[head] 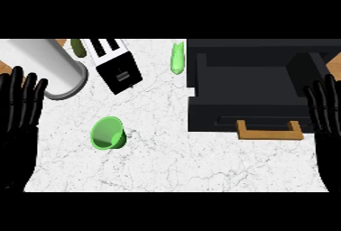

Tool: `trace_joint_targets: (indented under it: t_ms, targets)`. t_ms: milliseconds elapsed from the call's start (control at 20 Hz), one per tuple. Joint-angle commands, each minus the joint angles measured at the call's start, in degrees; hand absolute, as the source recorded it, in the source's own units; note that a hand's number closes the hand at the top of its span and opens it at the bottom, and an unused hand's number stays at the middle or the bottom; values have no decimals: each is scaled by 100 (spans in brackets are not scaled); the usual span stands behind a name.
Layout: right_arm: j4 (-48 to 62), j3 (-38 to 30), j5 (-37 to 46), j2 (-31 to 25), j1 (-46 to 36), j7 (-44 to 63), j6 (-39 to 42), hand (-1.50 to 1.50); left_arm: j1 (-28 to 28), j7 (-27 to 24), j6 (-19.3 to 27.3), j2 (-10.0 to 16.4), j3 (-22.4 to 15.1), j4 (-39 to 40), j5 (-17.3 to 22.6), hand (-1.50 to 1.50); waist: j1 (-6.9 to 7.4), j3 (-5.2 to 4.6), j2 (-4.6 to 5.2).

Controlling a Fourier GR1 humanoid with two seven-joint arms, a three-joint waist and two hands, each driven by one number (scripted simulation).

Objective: Pick up the cup, place it into the drawer and close the drawer

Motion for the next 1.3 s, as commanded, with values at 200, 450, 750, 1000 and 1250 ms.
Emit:
trace_joint_targets:
  t_ms: [200,450,750,1000,1250]
  targets:
    - [174,217,43,142,-303,-296,29,-150,-191,-332,-2088,843,-176,199,1839,-150,-122,-246,97]
    - [438,310,-309,-235,-526,467,565,-150,186,280,-2715,1029,193,1341,3341,-150,-105,-243,116]
    - [816,204,-406,-198,-657,293,727,-150,-785,69,-3386,1315,632,3017,3411,-150,-157,-233,85]
    - [1146,-69,-442,-213,-1194,279,672,-150,-800,-619,-3732,1089,519,4012,2447,-150,-150,-234,84]
    - [848,-55,-471,-310,-1232,594,765,-150,-1036,-1575,-4245,1381,859,5378,1819,-150,-166,-237,83]
